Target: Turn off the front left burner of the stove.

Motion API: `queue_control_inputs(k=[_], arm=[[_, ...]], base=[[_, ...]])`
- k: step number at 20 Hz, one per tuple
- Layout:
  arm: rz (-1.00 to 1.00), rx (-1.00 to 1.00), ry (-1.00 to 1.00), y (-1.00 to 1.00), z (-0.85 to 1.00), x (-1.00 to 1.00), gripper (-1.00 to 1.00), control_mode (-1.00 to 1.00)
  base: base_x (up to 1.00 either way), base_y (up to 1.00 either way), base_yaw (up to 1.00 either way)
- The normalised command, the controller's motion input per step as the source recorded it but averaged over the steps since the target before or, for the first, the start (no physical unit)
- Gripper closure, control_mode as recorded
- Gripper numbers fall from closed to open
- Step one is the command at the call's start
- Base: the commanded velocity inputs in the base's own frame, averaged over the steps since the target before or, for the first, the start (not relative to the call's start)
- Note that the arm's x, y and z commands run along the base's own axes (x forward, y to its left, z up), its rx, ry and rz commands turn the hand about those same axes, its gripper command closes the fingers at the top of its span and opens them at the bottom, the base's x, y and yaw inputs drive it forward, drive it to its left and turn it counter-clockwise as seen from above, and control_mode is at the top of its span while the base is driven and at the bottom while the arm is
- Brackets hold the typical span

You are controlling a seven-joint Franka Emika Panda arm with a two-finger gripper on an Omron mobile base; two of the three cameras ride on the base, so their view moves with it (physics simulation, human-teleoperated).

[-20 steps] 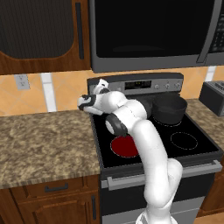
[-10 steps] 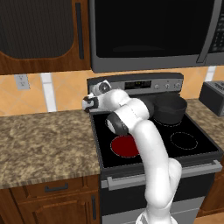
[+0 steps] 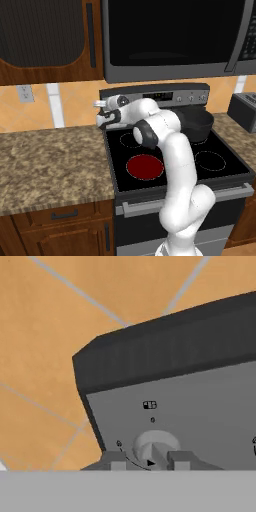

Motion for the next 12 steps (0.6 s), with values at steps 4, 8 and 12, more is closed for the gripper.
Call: queue_control_inputs(k=[4,8,12], arm=[[-0.26,0.78,0.0,-0.28,0.41,0.13,1.0,-1.0],[-0.29,0.77,0.0,-0.37,0.4,0.09,1.0,-1.0],[-0.12,0.33,-0.01,-0.2,0.07,-0.1,1.0,-1.0]], base=[[0.0,0.0,0.0],[0.0,0.0,0.0],[0.0,0.0,0.0]])
